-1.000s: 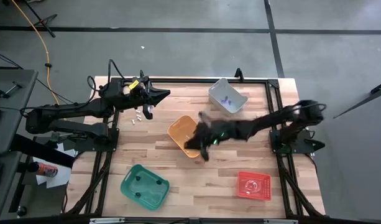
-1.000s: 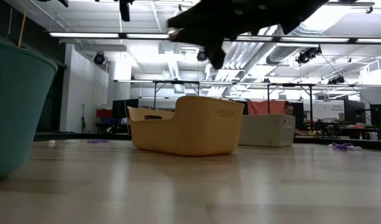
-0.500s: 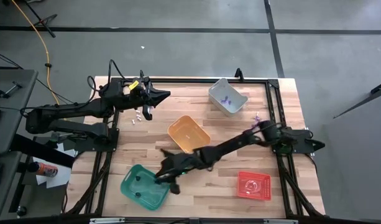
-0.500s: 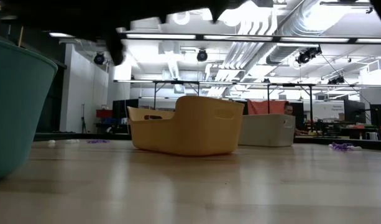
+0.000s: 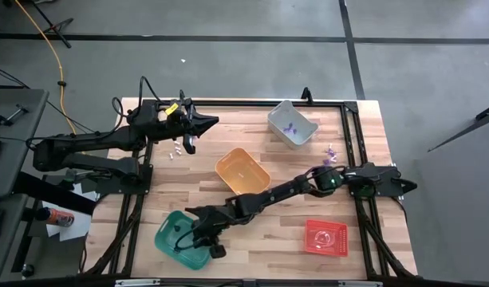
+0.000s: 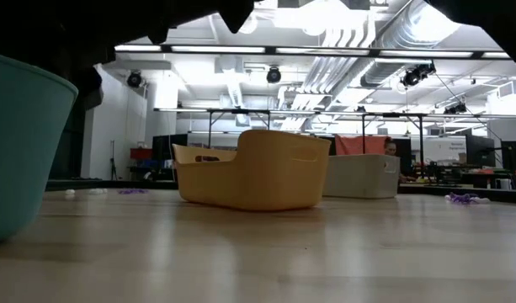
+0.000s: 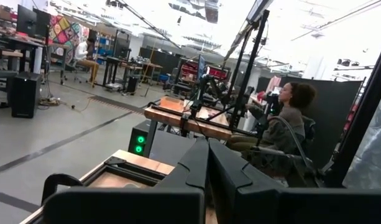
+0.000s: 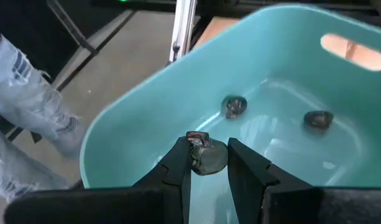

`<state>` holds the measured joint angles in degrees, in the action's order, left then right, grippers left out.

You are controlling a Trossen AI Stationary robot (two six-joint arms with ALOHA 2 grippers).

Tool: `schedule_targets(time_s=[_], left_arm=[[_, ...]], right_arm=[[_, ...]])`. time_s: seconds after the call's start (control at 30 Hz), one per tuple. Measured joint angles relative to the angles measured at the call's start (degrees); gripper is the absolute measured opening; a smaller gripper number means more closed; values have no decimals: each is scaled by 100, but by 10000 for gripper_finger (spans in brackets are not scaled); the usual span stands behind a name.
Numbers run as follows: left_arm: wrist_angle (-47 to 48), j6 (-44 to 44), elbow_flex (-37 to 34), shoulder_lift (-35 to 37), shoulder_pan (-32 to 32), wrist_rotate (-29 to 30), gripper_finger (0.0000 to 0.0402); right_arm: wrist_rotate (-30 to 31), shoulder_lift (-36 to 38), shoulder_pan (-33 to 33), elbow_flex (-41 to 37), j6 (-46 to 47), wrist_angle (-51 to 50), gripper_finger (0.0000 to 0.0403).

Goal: Sort Halloween decoration
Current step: Put the black skull toy into the green bin, then put the white bone toy into the yellow bin

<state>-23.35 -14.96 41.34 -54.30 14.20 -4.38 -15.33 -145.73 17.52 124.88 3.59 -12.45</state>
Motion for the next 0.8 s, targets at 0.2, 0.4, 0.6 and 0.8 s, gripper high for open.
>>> schedule_targets(time_s=[0.2,0.4,0.6,0.8], left_arm=[[0,1,0,0,0,0,0],[0,0,0,0,0,0,0],[0,1,0,0,0,0,0],[0,2,0,0,0,0,0]], right_arm=[[-4,-11,15,0,46,-170,69],[-15,-11,22,0,54,-194,69],[100,-11,38,0,290,-194,99],[310,-11,92,0,25,-194,186]])
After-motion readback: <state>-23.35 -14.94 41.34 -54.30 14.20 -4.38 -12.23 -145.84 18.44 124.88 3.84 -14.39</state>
